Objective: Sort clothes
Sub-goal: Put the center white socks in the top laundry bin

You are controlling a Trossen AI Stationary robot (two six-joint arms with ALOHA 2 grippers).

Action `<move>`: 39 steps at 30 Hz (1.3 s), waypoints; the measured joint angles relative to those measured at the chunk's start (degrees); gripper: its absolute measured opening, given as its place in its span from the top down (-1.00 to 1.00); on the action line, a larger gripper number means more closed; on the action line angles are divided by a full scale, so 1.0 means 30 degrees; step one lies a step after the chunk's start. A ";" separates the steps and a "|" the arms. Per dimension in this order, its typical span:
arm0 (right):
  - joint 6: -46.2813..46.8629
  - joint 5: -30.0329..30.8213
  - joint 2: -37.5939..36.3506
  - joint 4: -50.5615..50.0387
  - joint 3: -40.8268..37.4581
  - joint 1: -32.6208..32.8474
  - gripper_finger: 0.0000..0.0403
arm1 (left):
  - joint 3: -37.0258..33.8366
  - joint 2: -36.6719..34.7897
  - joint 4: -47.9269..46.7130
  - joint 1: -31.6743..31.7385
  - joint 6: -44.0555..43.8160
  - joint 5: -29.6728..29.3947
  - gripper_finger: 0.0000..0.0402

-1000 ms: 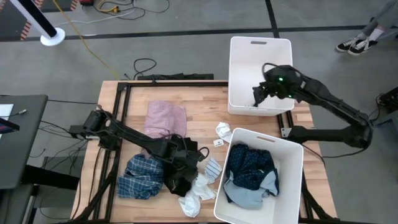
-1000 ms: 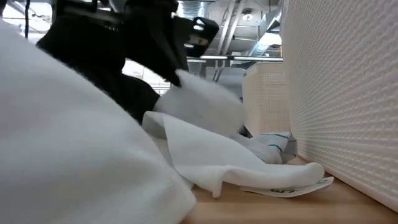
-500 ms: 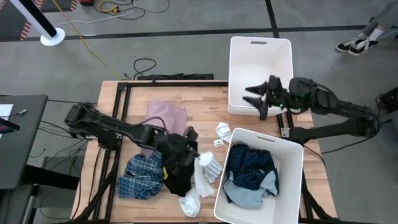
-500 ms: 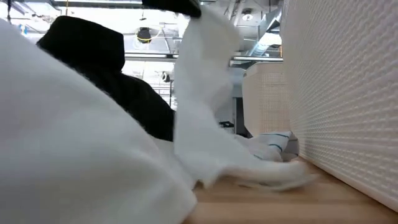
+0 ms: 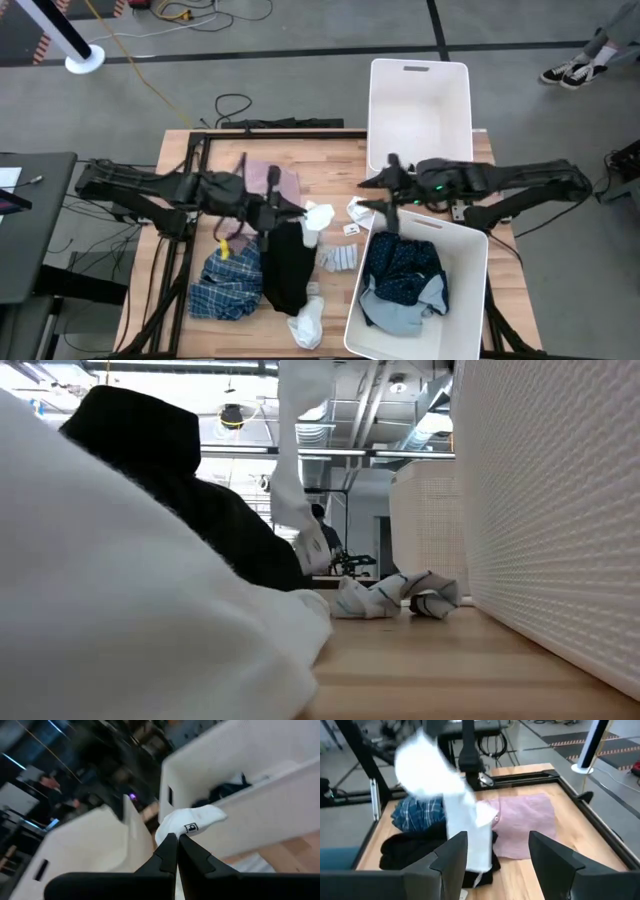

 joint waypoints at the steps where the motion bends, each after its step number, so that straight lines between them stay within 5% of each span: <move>1: -0.0166 0.0009 0.0440 0.0233 0.0000 0.0093 -0.13 | 0.0000 -0.0216 0.0217 0.0000 0.0105 0.0005 1.00; 18: -0.4176 0.0091 0.6507 0.7671 -0.0022 0.0306 -0.13 | 0.0000 -0.1159 0.1345 -0.0007 0.0558 -0.0029 1.00; 33: -0.5158 0.0084 0.7481 1.0050 -0.0022 0.0464 -0.11 | 0.0000 -0.1148 0.1707 -0.0007 0.0704 -0.0127 1.00; 39: -0.5356 0.0469 0.7917 1.0739 -0.0036 0.0457 0.11 | 0.0000 -0.1145 0.1757 -0.0007 0.0633 -0.0127 1.00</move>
